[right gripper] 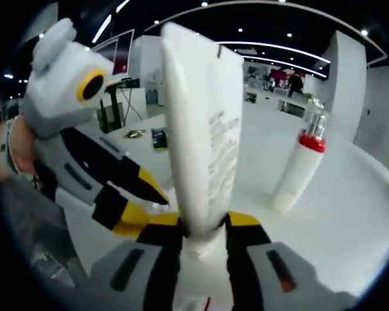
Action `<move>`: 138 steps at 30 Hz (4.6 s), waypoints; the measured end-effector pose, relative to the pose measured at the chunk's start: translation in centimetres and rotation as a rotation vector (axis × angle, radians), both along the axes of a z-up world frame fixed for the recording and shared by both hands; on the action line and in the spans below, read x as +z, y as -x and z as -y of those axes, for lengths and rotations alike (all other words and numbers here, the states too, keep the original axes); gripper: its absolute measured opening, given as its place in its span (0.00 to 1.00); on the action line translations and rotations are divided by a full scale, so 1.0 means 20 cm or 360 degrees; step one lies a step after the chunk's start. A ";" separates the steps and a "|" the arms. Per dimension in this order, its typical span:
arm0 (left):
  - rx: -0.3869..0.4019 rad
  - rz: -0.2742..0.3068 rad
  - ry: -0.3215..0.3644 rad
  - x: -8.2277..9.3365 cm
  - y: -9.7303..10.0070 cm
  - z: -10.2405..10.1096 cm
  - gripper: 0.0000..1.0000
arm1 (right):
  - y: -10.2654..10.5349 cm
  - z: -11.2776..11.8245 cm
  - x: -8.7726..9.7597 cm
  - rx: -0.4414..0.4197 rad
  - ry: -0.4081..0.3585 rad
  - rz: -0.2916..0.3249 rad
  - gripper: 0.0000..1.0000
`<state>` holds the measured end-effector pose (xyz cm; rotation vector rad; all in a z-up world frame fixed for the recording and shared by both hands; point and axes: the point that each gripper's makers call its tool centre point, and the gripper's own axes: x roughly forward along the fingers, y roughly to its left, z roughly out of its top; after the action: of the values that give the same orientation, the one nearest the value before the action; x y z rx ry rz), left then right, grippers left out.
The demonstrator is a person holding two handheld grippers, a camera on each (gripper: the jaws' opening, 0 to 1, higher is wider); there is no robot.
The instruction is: Arrange the skincare products in the storage area until every visible bottle or jar stands upright without overlapping.
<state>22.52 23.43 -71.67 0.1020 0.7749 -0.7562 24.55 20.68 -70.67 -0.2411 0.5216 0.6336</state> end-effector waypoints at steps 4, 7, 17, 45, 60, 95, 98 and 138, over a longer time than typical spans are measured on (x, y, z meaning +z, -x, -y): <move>-0.0004 -0.0006 -0.0002 -0.01 0.00 0.00 0.25 | -0.01 0.00 0.00 0.0066 -0.0009 -0.0010 0.26; -0.0016 0.0004 -0.0008 -0.01 0.00 0.01 0.25 | 0.00 -0.01 0.00 0.0180 -0.0015 -0.0001 0.25; -0.0071 0.0053 -0.0013 0.00 0.01 0.02 0.25 | 0.02 -0.07 -0.01 0.0648 -0.0080 -0.0013 0.24; -0.0148 0.0084 -0.0015 -0.01 0.03 0.05 0.25 | 0.12 -0.08 -0.03 0.1360 -0.0037 -0.0212 0.23; -0.0141 0.0145 -0.0046 -0.04 0.01 0.08 0.20 | 0.10 0.08 0.04 0.0869 -0.0146 -0.0182 0.29; 0.0175 0.0163 -0.0076 -0.06 -0.23 0.16 0.16 | -0.10 0.14 -0.08 0.0441 -0.0026 -0.0130 0.18; 0.0220 0.0148 -0.0058 -0.07 -0.26 0.17 0.16 | -0.14 0.15 -0.08 0.0425 -0.0013 -0.0127 0.18; 0.0463 0.0071 -0.0002 -0.15 -0.52 0.23 0.16 | -0.38 0.21 -0.11 0.0039 -0.0073 -0.0212 0.10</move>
<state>32.85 18.91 -74.67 0.0064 0.7287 -0.4761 32.22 16.41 -72.90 -0.1628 0.6319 0.6880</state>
